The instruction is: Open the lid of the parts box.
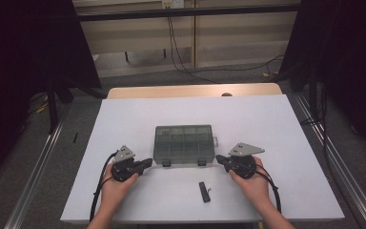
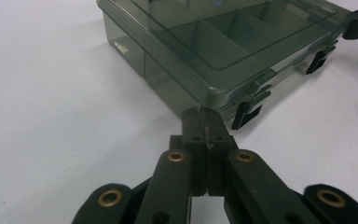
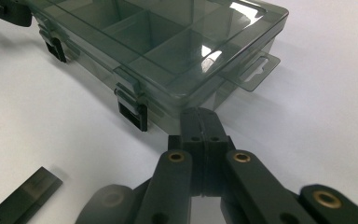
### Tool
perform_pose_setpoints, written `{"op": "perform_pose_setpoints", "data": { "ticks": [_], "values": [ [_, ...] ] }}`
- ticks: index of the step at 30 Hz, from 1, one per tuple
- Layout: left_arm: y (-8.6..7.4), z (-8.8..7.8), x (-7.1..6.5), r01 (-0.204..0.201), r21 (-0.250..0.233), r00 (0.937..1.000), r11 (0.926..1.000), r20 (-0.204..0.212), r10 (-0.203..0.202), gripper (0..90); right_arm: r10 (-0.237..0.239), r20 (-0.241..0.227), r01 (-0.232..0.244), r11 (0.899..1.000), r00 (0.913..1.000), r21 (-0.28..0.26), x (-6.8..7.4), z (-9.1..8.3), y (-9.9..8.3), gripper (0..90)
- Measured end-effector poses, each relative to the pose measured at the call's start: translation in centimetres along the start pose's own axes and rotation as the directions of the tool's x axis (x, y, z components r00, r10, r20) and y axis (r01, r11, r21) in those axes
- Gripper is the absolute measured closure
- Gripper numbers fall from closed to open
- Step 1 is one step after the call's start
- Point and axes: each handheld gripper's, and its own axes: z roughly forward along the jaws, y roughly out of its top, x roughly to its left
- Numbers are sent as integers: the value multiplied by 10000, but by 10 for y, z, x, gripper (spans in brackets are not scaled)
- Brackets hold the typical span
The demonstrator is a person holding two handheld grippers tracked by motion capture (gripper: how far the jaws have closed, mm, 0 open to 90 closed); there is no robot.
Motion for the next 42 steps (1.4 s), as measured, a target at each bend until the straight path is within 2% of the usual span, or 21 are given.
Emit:
{"op": "perform_pose_setpoints", "data": {
  "ticks": [3,7,11,17,27,31,38,42],
  "values": [
    [0,1,0,58,79,10000,10000,-79,-57,899,-196,77,196,9998,9998,30,0,2,0,900],
    [1,2,-2,-54,131,9999,9999,-137,56,899,-219,55,218,9997,9997,111,1,2,0,900],
    [1,3,-3,47,185,9999,9998,-156,-44,900,-281,29,280,9995,9996,156,1,2,-1,900],
    [1,3,-3,-166,227,9997,9996,-178,170,899,-308,3,308,9995,9995,71,1,1,0,900],
    [2,1,-4,-137,22,9998,9999,-127,138,889,-433,119,431,9990,9990,123,2,3,-1,900],
    [3,1,-5,-197,47,9997,9998,-139,198,893,-440,19,440,9990,9990,126,2,3,-1,900],
    [5,0,-4,-133,-163,9998,9998,-114,132,892,-575,77,575,9983,9983,4,4,3,-1,900],
    [6,-1,-6,-80,-285,9999,9996,-99,78,888,-446,19,446,9988,9990,-199,4,1,0,900]
  ]
}}
